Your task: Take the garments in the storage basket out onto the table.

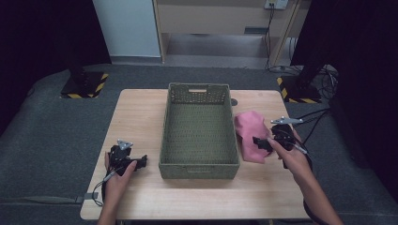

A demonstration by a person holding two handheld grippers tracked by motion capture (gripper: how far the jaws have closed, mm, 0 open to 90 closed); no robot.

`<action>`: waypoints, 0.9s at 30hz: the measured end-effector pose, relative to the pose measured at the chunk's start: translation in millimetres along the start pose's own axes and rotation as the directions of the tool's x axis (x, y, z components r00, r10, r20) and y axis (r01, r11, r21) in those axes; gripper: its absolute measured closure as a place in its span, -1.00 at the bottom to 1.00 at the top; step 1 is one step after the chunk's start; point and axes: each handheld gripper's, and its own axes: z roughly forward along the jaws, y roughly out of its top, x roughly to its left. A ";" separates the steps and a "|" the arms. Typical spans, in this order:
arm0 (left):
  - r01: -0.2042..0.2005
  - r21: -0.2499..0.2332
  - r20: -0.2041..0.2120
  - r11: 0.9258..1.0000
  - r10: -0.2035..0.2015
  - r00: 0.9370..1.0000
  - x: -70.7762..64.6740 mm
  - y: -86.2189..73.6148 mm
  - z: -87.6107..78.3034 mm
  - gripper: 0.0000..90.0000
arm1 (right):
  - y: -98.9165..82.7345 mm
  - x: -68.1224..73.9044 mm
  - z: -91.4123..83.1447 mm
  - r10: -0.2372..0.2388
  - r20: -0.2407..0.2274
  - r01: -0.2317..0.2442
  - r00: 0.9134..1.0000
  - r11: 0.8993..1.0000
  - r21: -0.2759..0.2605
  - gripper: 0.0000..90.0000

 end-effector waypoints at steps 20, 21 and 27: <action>0.000 0.000 0.000 1.000 0.000 1.000 0.0 0.0 0.0 -1.00 | -34.5 10.3 -20.8 -0.017 -0.020 0.016 1.000 1.000 -0.005 -0.91; 0.000 0.000 0.000 1.000 0.000 1.000 0.0 0.0 0.0 -1.00 | -36.5 10.6 -20.9 -0.017 -0.023 0.017 1.000 1.000 -0.002 -0.90; 0.000 0.000 0.000 1.000 0.000 1.000 0.0 0.0 0.0 -1.00 | -50.4 13.6 -20.2 -0.022 -0.029 0.022 0.999 1.000 0.018 -0.90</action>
